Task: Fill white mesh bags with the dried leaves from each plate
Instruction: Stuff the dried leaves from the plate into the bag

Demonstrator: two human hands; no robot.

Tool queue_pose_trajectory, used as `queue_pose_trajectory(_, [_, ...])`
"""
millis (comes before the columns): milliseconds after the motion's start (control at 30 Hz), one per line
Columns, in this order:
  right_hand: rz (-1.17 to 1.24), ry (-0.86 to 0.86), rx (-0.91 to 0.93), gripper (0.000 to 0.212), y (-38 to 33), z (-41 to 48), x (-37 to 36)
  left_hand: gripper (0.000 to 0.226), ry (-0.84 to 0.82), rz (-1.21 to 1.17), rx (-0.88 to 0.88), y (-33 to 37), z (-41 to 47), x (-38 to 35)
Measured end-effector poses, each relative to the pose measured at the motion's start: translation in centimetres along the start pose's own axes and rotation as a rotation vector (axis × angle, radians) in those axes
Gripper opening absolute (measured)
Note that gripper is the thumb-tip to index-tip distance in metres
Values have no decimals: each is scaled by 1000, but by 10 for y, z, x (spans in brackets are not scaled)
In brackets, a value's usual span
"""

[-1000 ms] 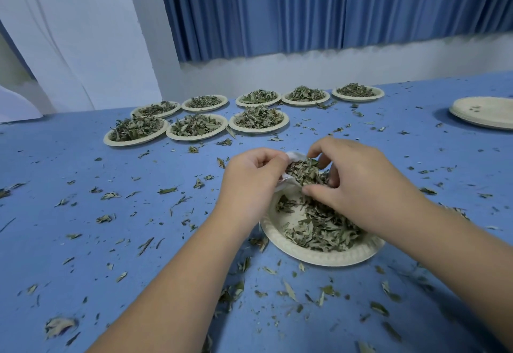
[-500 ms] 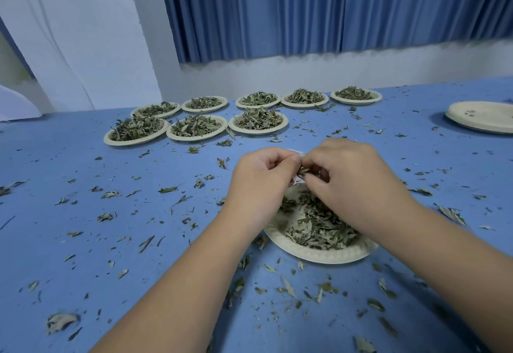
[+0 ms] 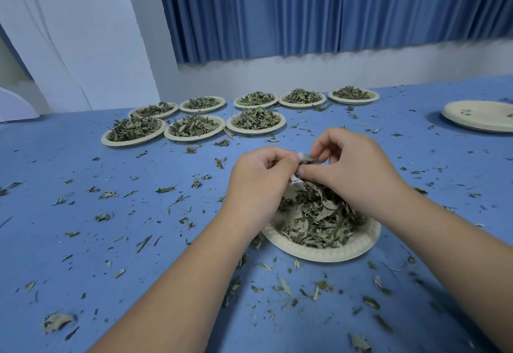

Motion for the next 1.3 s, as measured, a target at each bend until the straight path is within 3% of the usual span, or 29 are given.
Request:
queue_pose_trajectory(167, [-67, -21, -42, 19, 6, 10, -6, 27, -53, 20, -18, 3, -1, -10])
queue_pose_trajectory(300, [-39, -33, 9, 13, 2, 6, 0, 20, 37, 65, -34, 4, -1, -3])
queue_pose_trajectory(400, [12, -51, 66, 18, -3, -3, 11, 19, 106, 55, -15, 1, -3, 7])
queue_pose_trajectory(533, [-108, -120, 117, 29, -14, -15, 10, 16, 133, -12, 8, -1, -4, 14])
queue_pose_trajectory(733, [-106, 29, 163, 20, -20, -16, 5, 21, 84, 5, -10, 4, -4, 5])
queue_pose_trajectory(967, [34, 69, 56, 18, -7, -8, 7, 23, 47, 44, -27, 8, -4, 0])
queue_pose_trajectory(1100, [220, -4, 2, 17, 3, -6, 8, 22, 60, 69, -37, 10, -5, 3])
queue_pose_trajectory(1300, [76, -3, -80, 31, 10, -2, 8, 22, -25, 50, -49, 13, -7, -8])
Point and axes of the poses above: each hand's wrist, its own z-axis towards the middle knuckle, its own x-axis out of the back of the hand, y = z × x, the point moved 9 cm from there along z, towards the middle knuckle, and after that the axes turned 14 degrees about -y, right-handed, at the moved point
